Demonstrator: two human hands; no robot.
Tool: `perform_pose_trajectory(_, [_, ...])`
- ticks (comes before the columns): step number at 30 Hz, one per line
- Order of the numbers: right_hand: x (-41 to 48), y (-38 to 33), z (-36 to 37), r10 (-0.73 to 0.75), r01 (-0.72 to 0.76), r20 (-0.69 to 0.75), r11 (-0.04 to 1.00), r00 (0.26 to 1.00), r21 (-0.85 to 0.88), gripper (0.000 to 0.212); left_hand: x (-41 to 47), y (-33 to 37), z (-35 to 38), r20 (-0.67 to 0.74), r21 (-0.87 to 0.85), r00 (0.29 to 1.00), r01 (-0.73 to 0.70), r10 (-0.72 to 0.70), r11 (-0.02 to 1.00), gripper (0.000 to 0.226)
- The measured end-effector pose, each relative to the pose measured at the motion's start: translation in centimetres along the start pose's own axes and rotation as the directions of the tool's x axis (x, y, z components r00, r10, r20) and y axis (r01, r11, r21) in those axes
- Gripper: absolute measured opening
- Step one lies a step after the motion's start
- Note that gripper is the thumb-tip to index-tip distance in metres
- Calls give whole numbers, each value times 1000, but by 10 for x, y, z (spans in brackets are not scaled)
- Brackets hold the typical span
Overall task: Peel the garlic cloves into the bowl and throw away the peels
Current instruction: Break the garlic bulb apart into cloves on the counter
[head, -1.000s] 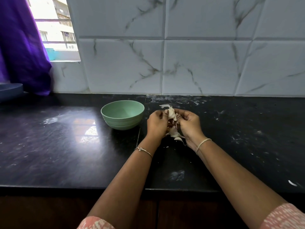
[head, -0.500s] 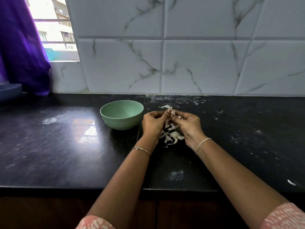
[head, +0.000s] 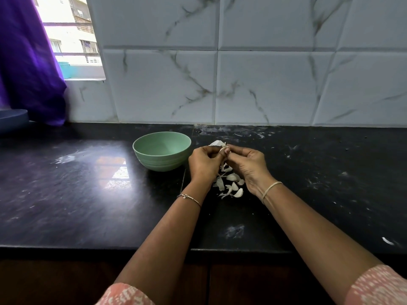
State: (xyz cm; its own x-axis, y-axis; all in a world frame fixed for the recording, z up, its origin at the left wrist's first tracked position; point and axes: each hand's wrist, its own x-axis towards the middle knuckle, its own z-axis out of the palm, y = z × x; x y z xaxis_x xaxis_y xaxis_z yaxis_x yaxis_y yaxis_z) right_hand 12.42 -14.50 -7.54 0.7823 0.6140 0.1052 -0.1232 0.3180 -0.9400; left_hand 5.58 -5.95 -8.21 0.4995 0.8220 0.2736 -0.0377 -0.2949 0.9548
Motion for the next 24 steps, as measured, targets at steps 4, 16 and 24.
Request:
perform_pose_trajectory(4, [2, 2, -1, 0, -1, -28, 999, 1000, -41, 17, 1, 0, 0, -16, 119, 999, -29, 31, 992, 23])
perform_pose_trajectory(16, [1, 4, 0, -31, 25, -82, 997, 996, -68, 17, 1, -1, 4, -18, 200, 998, -58, 63, 978, 19])
perform_pose_trajectory(24, [3, -1, -6, 4, -2, 38, 998, 999, -63, 23, 8, -2, -4, 11, 138, 1000, -15, 13, 990, 25])
